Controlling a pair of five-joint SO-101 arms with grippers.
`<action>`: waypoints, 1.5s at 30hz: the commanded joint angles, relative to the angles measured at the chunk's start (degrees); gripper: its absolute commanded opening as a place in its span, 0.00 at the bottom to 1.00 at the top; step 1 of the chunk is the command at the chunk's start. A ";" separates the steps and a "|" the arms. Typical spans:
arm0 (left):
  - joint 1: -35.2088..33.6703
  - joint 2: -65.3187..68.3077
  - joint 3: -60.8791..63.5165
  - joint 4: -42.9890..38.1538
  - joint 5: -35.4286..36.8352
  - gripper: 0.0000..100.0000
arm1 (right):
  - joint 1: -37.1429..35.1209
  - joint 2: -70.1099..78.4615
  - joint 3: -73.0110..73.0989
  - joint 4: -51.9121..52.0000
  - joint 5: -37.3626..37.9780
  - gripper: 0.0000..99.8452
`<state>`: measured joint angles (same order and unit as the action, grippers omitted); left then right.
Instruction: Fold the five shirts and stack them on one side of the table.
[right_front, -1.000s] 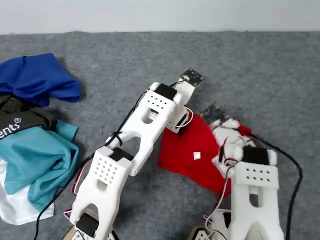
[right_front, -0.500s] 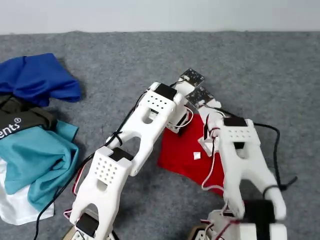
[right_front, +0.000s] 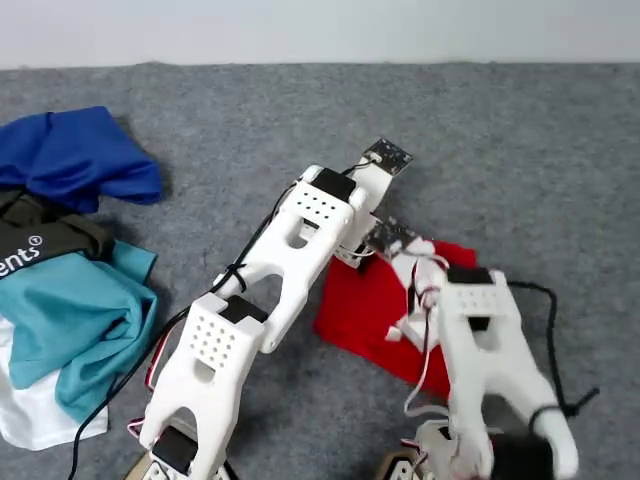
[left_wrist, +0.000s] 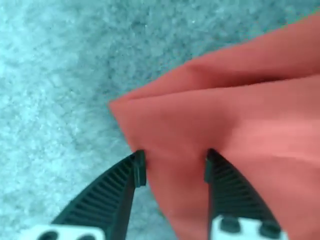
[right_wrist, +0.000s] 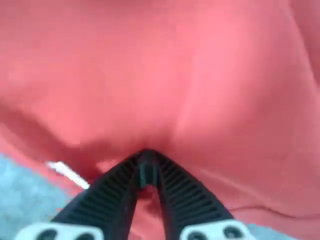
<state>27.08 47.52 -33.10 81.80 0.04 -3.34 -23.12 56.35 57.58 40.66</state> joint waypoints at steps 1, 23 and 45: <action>0.35 -0.62 -1.27 -0.09 -0.18 0.19 | 0.22 -9.27 4.40 4.35 1.67 0.01; 0.09 -5.54 -11.12 7.30 -0.18 0.19 | 22.11 -29.49 7.91 7.60 -5.01 0.23; -0.88 -7.03 -19.74 18.46 -0.44 0.19 | 8.04 18.77 -9.93 -18.68 -16.35 0.23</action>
<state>26.81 44.97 -50.68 99.21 -0.13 6.24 -9.93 52.57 39.74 25.10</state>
